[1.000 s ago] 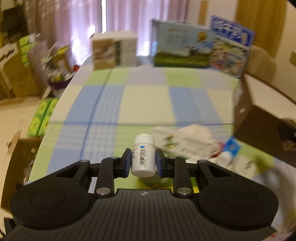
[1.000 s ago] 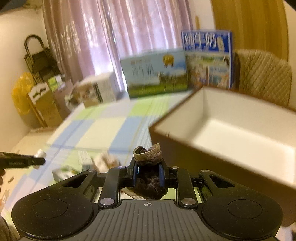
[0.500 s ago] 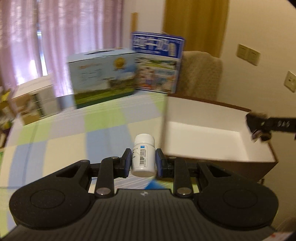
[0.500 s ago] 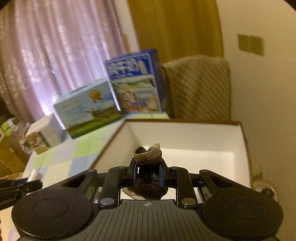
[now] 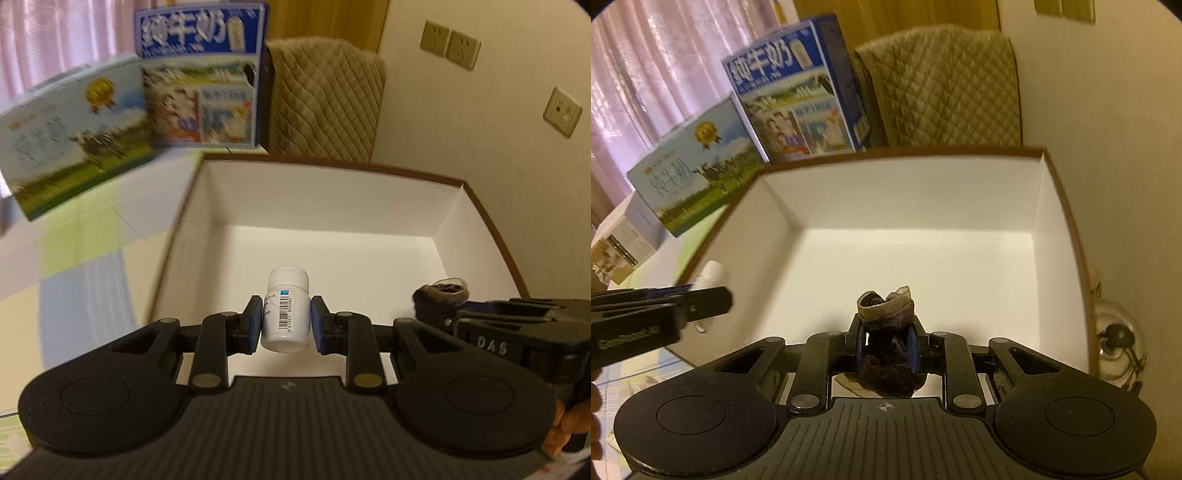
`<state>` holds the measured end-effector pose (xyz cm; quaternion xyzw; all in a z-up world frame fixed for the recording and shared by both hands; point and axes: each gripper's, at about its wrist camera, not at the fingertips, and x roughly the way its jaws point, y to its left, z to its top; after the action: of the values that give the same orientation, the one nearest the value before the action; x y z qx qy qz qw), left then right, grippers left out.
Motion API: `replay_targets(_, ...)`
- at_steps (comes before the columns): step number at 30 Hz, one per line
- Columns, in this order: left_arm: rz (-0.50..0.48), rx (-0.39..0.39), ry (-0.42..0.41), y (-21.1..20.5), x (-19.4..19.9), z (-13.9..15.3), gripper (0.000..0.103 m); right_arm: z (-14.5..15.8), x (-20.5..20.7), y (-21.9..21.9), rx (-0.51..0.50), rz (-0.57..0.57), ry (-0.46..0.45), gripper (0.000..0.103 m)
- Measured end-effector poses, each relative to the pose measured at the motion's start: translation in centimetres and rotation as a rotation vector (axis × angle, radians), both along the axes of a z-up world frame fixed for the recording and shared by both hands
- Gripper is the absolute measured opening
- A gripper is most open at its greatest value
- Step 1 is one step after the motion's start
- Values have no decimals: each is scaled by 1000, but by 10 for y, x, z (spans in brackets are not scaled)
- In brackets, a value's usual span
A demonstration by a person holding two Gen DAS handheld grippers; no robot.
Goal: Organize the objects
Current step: 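Carry both held items into the open box and release them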
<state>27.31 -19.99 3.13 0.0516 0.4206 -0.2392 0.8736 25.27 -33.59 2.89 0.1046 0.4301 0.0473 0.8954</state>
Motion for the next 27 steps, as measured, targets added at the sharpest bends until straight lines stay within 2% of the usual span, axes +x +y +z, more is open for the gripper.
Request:
replay_targets(6,-31,13,76,-21,17,-32,23,-24,15,-4,9,-11,68,19)
replay_targets(12,-60,32,110,-33,25,-44,23,-31,18,-7,8,-26,87,19)
replay_targets(17,-77,40,110,-36,28,-43,23,-32,19,-6,6,-31,85,19)
replay_targets(19,-79,48,97,-37,26,-42,28,-33,19,-7,4,-33,86,19)
replay_targets(21,-80,47,89,-36,24,-40,39,-33,22,-5,5,-37,85,19)
replay_targets(27,-76,58,62,-35,25,-35,46,-30,20,-7,10,-42,77,20)
